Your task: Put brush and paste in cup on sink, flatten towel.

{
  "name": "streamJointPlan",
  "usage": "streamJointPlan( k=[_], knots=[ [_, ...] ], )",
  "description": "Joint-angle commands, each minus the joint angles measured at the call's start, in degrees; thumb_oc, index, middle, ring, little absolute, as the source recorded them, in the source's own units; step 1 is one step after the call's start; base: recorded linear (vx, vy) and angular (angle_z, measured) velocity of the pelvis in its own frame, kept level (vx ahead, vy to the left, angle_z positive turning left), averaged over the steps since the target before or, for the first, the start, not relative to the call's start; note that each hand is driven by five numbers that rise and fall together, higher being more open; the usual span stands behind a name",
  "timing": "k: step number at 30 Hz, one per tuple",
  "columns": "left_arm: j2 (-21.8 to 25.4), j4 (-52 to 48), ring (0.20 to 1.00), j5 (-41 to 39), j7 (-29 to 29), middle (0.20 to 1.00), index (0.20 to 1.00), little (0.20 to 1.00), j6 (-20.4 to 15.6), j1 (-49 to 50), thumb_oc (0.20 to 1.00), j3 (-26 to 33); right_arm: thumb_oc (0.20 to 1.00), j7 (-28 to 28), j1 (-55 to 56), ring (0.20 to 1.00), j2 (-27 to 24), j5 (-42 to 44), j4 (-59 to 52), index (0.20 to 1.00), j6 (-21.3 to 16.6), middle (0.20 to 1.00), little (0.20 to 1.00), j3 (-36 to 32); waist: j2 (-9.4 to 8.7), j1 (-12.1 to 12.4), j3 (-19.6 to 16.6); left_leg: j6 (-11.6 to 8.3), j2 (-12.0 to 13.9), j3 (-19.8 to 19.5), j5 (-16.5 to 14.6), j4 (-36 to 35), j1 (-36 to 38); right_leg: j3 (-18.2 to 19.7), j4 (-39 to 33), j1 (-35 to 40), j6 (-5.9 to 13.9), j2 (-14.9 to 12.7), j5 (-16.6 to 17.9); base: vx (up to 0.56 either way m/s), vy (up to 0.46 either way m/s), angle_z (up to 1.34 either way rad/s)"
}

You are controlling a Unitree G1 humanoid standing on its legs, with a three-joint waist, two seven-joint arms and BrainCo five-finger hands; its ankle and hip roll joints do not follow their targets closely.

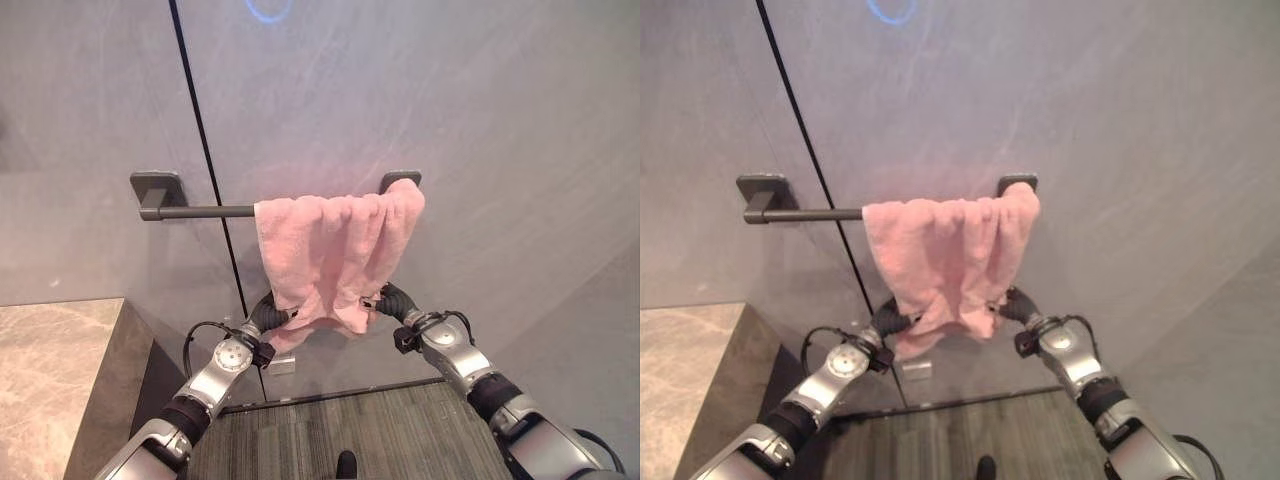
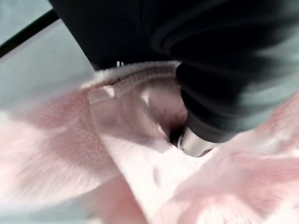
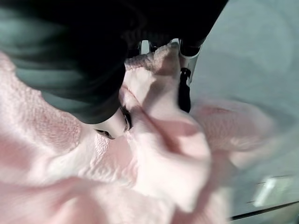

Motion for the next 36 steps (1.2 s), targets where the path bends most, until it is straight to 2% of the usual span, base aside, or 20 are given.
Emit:
streamJointPlan(
  k=[1,2,3,7,10,13,19,23,28,30,32,36],
  knots=[
    [2.6,-2.2,0.200,-1.1,-1.1,0.200,0.200,0.200,-2.1,-0.7,0.200,0.8,0.200,1.6,-1.0,0.200,-3.7,1.4,-3.3,0.200,-3.8,0.200,0.200,-4.4,0.52,1.8,0.0,-0.78,0.8,-2.4,1.6,0.3,-3.0,0.7,4.6,5.7,4.88,-3.6,-7.8,0.00,0.000,0.00],
    [2.6,-2.3,0.200,-1.1,-1.1,0.200,0.200,0.200,-2.0,-0.6,0.200,0.8,0.200,1.6,-0.9,0.200,-3.7,1.4,-3.4,0.200,-3.7,0.200,0.200,-4.4,0.51,1.8,-0.1,-0.78,0.8,-2.5,1.6,0.3,-3.0,0.7,4.6,5.7,4.88,-3.6,-7.8,0.00,0.000,0.00],
    [4.1,-6.2,0.200,-0.8,-1.8,0.200,0.200,0.200,-2.4,1.7,0.200,2.6,0.200,2.6,2.4,0.200,-5.6,2.0,-7.7,0.200,-4.4,0.200,0.200,-6.6,0.34,1.9,0.0,-0.82,0.8,-2.7,1.6,0.3,-3.2,0.5,4.4,5.8,4.94,-3.7,-7.8,0.00,0.000,0.00],
    [7.5,-15.0,0.200,1.9,-2.9,0.200,0.200,0.200,-4.6,4.4,0.200,5.5,0.200,3.0,7.6,0.200,-7.7,3.8,-15.3,0.200,-6.7,0.200,0.200,-13.0,0.16,1.9,0.1,-0.87,0.8,-3.1,1.5,0.3,-3.5,0.0,4.4,5.9,5.11,-3.8,-8.0,0.02,-0.007,0.04],
    [7.8,-18.7,0.200,0.7,-3.3,0.200,0.200,0.200,-5.4,6.3,0.200,6.9,0.200,3.7,9.3,0.200,-7.3,5.5,-18.3,0.200,-7.5,0.200,0.200,-14.5,0.04,1.9,0.0,-0.86,0.7,-3.2,1.5,0.3,-3.6,-0.1,4.5,5.9,5.15,-3.9,-8.0,0.01,-0.007,0.05],
    [8.6,-26.2,0.200,2.1,-2.3,0.200,0.200,0.200,-7.2,10.3,0.200,11.7,0.200,3.6,10.3,0.200,-6.5,6.0,-26.1,0.200,-9.3,0.200,0.200,-16.6,0.05,2.3,-0.2,-0.79,0.7,-3.2,1.4,0.3,-3.7,-0.1,4.3,5.8,5.20,-4.0,-7.9,0.00,0.000,0.00],
    [7.6,-33.8,0.200,4.8,2.1,0.200,0.200,0.200,-10.1,13.0,0.200,17.4,0.200,2.6,7.4,0.200,-0.8,6.3,-34.4,0.200,-12.0,0.200,0.200,-14.4,0.36,3.5,-0.4,-0.84,0.6,-3.6,1.5,0.3,-4.1,-0.5,3.4,6.1,5.17,-4.2,-7.6,-0.01,-0.005,0.05],
    [7.1,-35.5,0.200,4.8,3.0,0.200,0.200,0.200,-10.7,14.1,0.200,18.2,0.200,3.2,6.7,0.200,0.2,6.2,-37.4,0.200,-12.4,0.200,0.200,-12.6,0.43,4.0,-0.4,-0.92,0.5,-3.9,1.5,0.3,-4.4,-0.7,2.8,6.3,5.17,-4.4,-7.4,0.00,0.000,0.00],
    [5.6,-31.7,0.200,1.9,2.3,0.200,0.200,0.200,-9.6,16.4,0.200,17.3,0.200,1.6,7.3,0.200,-1.0,0.8,-35.7,0.200,-11.7,0.200,0.200,-11.2,0.53,4.3,-0.3,-0.82,0.2,-4.1,1.7,0.3,-4.7,-0.9,2.5,6.3,5.22,-4.7,-7.0,0.00,0.000,0.00],
    [5.3,-28.7,0.200,1.8,1.5,0.200,0.200,0.200,-8.6,17.2,0.200,16.4,0.200,1.9,8.9,0.200,0.0,1.6,-33.5,0.200,-11.0,0.200,0.200,-11.1,0.63,4.3,-0.2,-0.75,0.1,-4.1,1.7,0.3,-4.8,-1.1,2.5,6.4,5.22,-4.7,-7.0,0.00,0.001,0.02],
    [3.7,-21.0,0.200,2.3,1.7,0.200,0.200,0.200,-7.4,16.7,0.200,14.0,0.200,0.6,10.1,0.200,1.3,0.1,-26.8,0.200,-9.7,0.200,0.200,-9.8,0.74,4.1,0.1,-0.75,0.0,-4.2,1.9,0.3,-4.9,-1.0,2.5,6.3,5.22,-4.8,-6.8,0.00,0.000,0.00],
    [1.4,-13.3,0.200,1.8,2.2,0.200,0.200,0.200,-6.5,15.6,0.200,11.9,0.200,-0.8,11.2,0.200,2.5,-2.7,-21.3,0.200,-8.9,0.200,0.200,-8.9,0.91,3.9,0.2,-0.71,0.0,-4.2,1.9,0.3,-5.0,-0.9,2.5,6.1,5.23,-4.9,-6.7,0.00,0.000,0.00]
  ],
)
